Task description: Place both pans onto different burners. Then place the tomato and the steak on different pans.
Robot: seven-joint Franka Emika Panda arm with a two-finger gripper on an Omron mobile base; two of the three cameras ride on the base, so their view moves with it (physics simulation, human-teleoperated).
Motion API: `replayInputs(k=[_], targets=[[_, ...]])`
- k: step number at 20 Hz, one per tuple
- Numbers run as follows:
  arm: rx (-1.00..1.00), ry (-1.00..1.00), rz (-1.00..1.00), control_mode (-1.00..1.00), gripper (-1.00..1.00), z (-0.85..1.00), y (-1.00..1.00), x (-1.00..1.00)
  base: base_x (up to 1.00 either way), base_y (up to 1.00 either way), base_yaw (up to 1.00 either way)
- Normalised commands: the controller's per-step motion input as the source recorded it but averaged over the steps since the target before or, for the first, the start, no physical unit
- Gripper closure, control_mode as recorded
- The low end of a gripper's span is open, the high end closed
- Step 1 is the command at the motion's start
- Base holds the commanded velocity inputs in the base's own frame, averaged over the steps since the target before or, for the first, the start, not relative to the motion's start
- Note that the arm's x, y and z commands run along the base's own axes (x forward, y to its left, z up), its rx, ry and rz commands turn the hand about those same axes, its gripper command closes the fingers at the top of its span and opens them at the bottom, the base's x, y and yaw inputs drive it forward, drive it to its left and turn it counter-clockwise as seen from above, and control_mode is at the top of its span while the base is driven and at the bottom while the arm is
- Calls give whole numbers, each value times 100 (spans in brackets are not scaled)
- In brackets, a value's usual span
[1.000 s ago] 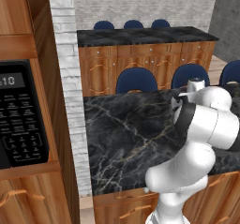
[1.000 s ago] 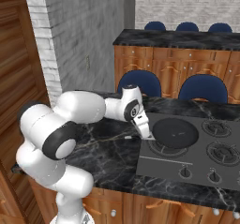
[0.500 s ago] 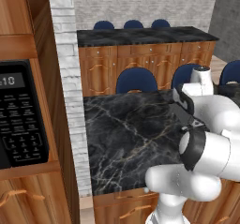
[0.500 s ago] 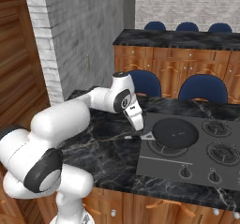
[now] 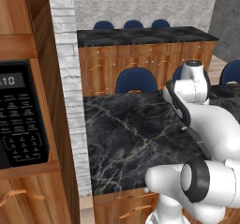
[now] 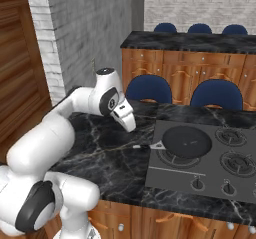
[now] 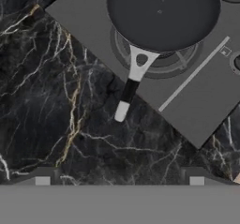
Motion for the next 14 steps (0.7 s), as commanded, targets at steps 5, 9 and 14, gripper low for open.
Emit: replayInputs(k=[5,9,14], targets=[[2,0,21,-100,-100,4,26,-21,0,0,0],[0,-2,29,-100,-100,0,4,-14,0,0,0],[0,0,28,-100,-100,0,31,-6,0,0,0]])
